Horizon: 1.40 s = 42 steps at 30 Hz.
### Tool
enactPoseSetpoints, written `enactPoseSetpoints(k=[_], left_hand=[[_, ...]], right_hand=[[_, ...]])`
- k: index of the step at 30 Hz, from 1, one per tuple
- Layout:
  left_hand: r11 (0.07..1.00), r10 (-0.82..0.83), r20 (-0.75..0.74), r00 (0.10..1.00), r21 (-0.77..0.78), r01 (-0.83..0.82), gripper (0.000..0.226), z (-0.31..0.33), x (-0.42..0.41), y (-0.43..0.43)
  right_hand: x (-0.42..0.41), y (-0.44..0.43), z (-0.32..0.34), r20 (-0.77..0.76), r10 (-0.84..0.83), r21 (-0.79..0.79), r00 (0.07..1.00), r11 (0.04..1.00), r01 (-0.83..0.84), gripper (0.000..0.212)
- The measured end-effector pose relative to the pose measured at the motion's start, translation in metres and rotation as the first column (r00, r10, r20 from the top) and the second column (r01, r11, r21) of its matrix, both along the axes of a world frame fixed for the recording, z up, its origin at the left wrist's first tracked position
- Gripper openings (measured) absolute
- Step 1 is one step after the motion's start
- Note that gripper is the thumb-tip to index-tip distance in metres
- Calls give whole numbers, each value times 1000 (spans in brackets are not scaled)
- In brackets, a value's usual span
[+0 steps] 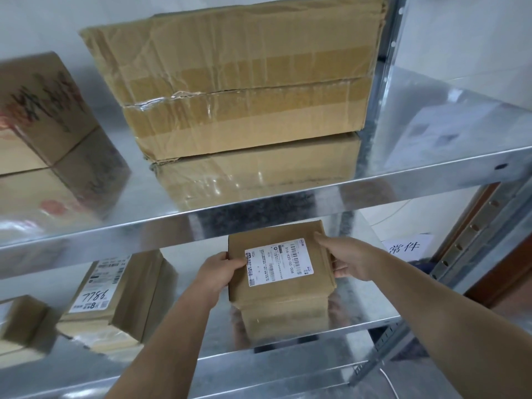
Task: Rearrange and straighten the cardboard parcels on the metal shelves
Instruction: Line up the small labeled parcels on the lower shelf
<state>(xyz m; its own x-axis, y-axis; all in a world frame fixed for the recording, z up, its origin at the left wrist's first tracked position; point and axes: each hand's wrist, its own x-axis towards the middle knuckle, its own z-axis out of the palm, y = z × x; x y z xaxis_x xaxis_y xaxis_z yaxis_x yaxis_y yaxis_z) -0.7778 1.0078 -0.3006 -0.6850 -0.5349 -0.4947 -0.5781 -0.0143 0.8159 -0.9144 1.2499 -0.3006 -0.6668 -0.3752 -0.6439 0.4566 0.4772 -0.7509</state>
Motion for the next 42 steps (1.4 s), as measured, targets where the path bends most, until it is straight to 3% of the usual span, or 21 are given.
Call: enactPoseSetpoints(k=[4,10,14,18,22,28,42], left_hand=[[1000,13,-72,997,23,-11,11,8,4,0],[978,128,-151,980,182,-100,20,23,8,3],[975,116,-155,981,206,-83,34,22,9,0],[985,72,-71,995,161,-60,42,21,6,0],[996,47,22,999,77,-48,42,20,2,7],[999,37,55,998,18,-38,37,22,-4,9],[997,34,78,996,-74,-28,26,17,-10,13]], right_hand=[[4,2,12,48,-120,-144,992,982,125,60],[7,1,20,84,-235,-182,968,952,246,62],[5,-2,21,22,-221,-190,975,957,221,59],[-1,-4,16,-32,-113,-174,993,979,106,66],[5,-10,21,-98,-36,-74,995,997,29,47],[3,-13,18,-97,-44,27,994,999,47,40],[0,-17,11,-124,-46,77,991,995,56,30]])
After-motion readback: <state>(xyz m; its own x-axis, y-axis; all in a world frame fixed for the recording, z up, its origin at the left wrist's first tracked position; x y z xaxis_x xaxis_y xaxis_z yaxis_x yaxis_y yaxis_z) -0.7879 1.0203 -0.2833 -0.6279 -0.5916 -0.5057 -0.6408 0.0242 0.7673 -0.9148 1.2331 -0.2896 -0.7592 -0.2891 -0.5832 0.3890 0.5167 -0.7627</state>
